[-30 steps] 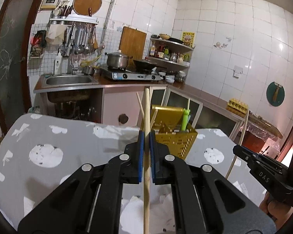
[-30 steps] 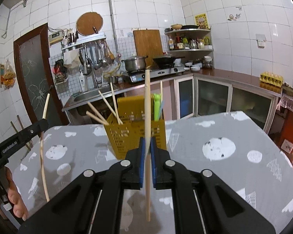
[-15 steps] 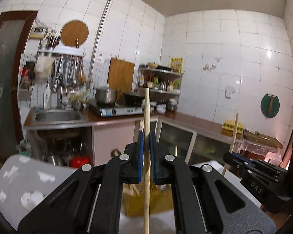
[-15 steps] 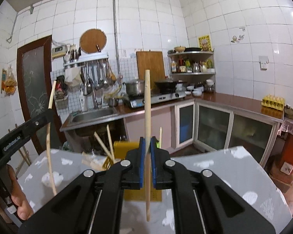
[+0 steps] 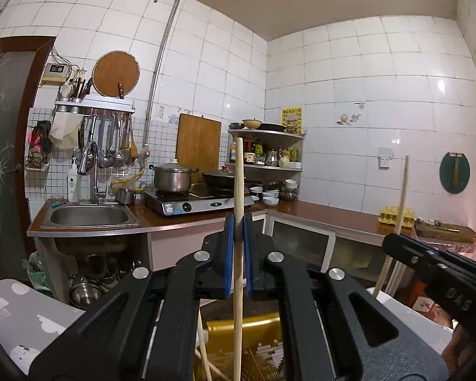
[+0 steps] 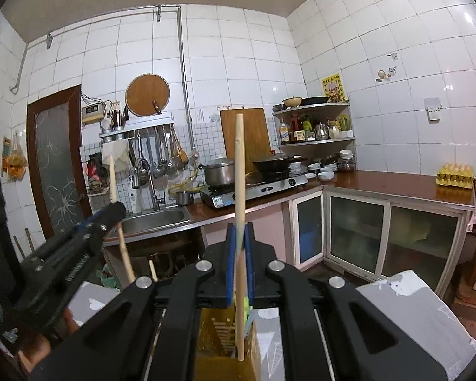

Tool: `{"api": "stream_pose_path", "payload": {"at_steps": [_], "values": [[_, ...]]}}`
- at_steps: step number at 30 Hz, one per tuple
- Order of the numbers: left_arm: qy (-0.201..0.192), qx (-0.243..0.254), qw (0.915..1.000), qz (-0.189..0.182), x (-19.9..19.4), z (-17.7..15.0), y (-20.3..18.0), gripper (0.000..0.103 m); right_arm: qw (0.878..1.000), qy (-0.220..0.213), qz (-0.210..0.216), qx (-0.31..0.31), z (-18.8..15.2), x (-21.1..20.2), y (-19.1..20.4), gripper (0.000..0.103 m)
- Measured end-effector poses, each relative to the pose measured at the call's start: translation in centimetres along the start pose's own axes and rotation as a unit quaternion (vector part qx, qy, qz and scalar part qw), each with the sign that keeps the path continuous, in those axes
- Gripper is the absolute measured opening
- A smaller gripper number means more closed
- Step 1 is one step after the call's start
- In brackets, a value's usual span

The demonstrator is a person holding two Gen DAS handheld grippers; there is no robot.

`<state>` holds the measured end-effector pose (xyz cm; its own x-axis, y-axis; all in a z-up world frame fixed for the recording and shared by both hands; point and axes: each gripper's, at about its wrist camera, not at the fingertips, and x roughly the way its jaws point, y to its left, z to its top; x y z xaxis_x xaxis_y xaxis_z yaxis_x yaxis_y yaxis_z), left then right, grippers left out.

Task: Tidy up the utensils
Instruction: 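Carry both chopsticks up over the holder with the left and right tools, then lower both chopsticks into the holder and open both tools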

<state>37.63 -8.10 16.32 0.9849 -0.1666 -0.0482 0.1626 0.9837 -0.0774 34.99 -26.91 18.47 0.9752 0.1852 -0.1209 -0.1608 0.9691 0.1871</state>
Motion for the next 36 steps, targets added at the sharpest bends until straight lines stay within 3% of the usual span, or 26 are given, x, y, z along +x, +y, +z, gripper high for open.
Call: {"api": "stream_pose_path", "payload": {"at_steps": [6, 16, 32, 34, 36], "values": [[0.007, 0.008, 0.9999, 0.010, 2.1, -1.5, 0.0, 0.005, 1.000, 0.004, 0.005, -0.008, -0.7, 2.2, 0.1, 0.006], [0.034, 0.020, 0.9991, 0.014, 2.5, -3.8, 1.3, 0.005, 1.000, 0.025, 0.008, -0.008, -2.9, 4.6, 0.0, 0.006], [0.098, 0.004, 0.9947, 0.032, 1.7, -7.6, 4.3, 0.006, 0.997, 0.065, -0.031, -0.041, -7.6, 6.2, 0.0, 0.006], [0.101, 0.006, 0.9943, 0.034, 1.1, -7.4, 4.5, 0.009, 0.996, 0.071, -0.034, -0.043, -7.9, 6.1, 0.0, 0.006], [0.098, 0.003, 0.9945, 0.038, -0.1, -6.9, 4.8, 0.033, 0.995, 0.082, -0.035, -0.045, -8.4, 6.0, 0.0, 0.006]]}}
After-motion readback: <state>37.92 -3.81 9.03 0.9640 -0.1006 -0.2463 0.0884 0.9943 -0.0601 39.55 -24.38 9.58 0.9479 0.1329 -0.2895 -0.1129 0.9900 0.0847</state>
